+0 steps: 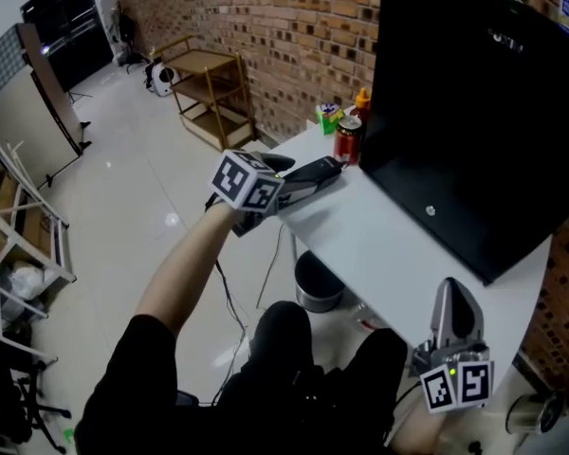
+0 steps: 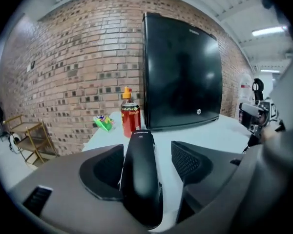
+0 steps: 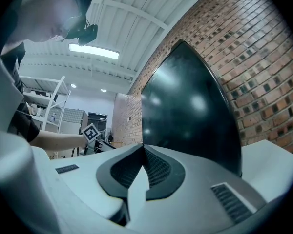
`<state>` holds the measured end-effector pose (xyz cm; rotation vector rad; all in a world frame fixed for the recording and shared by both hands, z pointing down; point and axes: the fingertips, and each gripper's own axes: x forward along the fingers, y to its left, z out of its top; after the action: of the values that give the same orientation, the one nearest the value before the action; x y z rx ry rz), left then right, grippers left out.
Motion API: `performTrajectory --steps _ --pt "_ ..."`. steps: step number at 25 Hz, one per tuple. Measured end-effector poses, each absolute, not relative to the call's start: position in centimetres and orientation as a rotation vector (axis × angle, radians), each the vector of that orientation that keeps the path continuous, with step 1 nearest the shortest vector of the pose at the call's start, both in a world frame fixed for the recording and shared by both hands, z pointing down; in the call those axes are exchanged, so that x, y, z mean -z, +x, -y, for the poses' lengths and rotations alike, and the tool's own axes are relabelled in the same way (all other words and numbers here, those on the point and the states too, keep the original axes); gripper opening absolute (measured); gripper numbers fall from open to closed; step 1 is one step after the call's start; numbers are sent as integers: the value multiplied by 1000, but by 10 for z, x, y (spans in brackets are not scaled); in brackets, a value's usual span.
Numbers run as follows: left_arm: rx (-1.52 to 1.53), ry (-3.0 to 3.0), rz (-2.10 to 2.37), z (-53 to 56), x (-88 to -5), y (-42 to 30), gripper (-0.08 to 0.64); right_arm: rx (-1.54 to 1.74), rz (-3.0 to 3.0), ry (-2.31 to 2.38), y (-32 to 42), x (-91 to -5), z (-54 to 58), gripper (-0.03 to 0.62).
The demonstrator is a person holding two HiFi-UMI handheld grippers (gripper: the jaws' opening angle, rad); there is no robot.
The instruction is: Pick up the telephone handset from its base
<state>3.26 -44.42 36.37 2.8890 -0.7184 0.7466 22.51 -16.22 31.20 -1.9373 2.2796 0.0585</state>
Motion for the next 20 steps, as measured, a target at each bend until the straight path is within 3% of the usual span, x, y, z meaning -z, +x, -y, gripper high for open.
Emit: performTrajectory --steps 12,16,20 --pt "-1119 2726 667 460 -398 41 319 -36 -2289 -1894 224 -317 160 9" --pt "-1100 2736 675 460 -397 43 257 -38 -2306 -1891 224 -315 162 11" --pt "-1095 2747 685 459 -396 43 255 -43 -2311 -1893 225 -315 165 9"
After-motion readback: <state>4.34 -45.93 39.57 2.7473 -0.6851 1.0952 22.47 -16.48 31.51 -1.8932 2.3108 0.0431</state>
